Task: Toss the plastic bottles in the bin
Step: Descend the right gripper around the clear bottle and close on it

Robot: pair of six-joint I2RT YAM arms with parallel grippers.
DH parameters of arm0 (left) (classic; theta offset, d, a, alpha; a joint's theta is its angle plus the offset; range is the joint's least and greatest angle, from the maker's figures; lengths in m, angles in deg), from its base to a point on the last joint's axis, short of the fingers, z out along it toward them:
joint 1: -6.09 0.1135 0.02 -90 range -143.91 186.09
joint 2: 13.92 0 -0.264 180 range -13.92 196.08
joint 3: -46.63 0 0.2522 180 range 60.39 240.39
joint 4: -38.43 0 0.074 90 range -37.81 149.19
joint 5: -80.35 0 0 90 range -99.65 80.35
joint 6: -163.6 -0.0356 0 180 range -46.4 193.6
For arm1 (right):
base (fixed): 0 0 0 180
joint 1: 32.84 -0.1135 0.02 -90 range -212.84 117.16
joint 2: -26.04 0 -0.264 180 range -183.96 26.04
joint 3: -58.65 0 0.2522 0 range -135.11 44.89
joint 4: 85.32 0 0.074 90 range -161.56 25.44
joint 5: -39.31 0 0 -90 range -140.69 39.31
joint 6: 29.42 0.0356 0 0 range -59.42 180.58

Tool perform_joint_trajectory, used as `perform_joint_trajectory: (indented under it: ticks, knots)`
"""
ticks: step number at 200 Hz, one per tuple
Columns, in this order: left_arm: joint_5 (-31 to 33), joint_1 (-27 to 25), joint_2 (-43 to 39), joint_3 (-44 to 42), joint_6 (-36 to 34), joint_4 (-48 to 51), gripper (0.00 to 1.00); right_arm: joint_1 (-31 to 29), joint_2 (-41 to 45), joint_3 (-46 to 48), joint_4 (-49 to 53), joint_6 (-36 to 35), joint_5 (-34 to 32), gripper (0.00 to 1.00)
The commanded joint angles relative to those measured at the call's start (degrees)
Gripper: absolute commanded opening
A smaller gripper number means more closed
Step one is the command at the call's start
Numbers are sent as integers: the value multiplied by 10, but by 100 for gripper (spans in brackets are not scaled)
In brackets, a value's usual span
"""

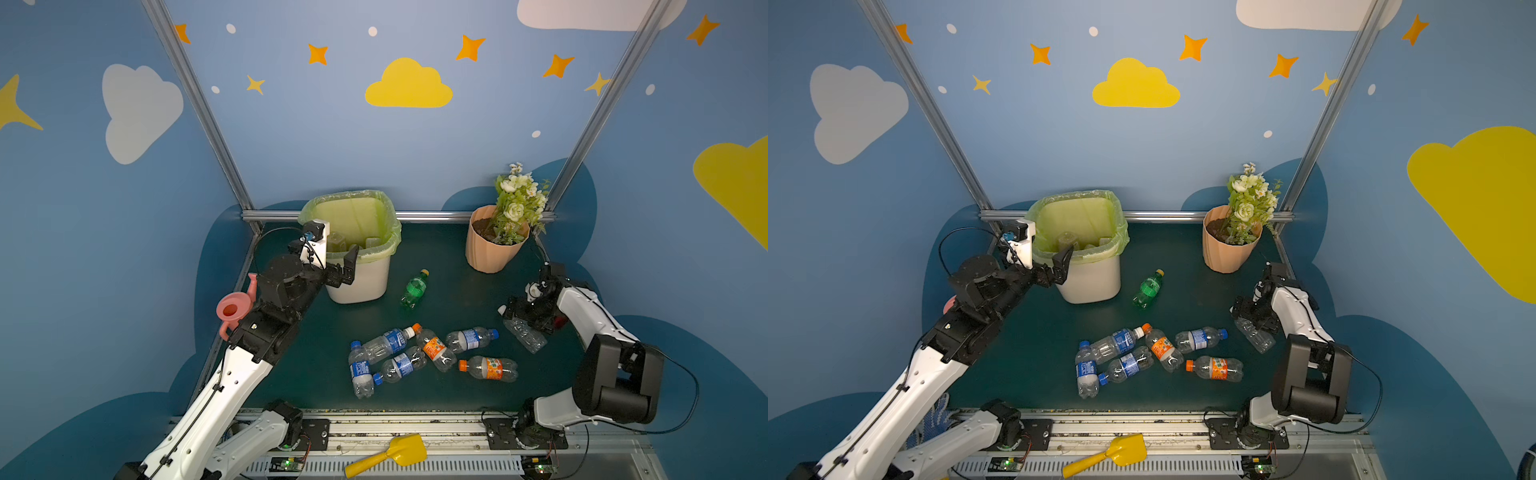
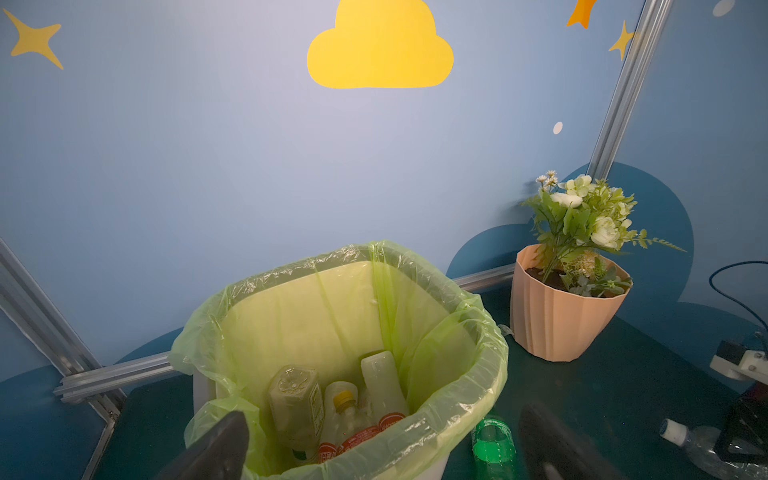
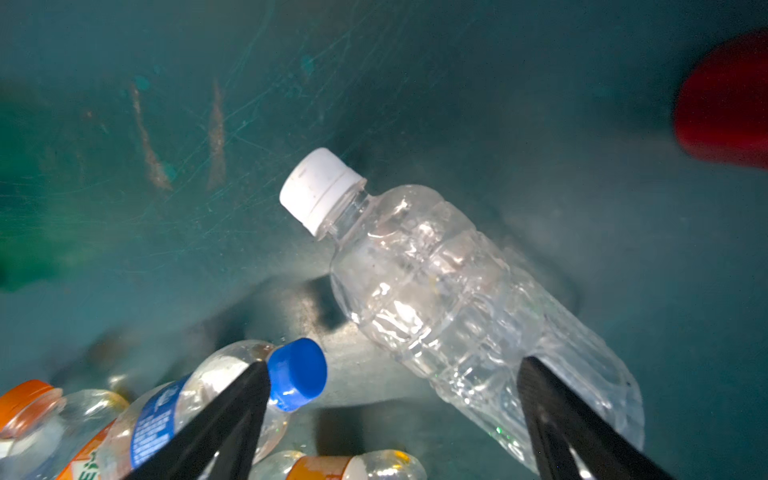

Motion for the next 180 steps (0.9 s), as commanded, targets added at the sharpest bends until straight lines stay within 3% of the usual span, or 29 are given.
perform_joint_trajectory:
  ticks: [1,23,51,95,140,180]
  knots:
    - [-4,2,-7,-6,3,6,100,-9,-9,-8,15,0,21,90]
    - [-4,3,-9,-8,2,8,100,-14,-9,-17,22,-5,-9,89]
    - [-1,3,-10,-10,2,10,100,-18,-4,-35,33,3,30,86]
    - [-1,3,-11,-14,3,11,100,-28,25,-60,43,12,39,87]
    - [-6,3,-13,-18,5,11,100,-26,-8,-99,73,-48,-57,93]
    - [-7,4,-16,-22,6,14,100,-33,-51,-90,64,-65,-54,93]
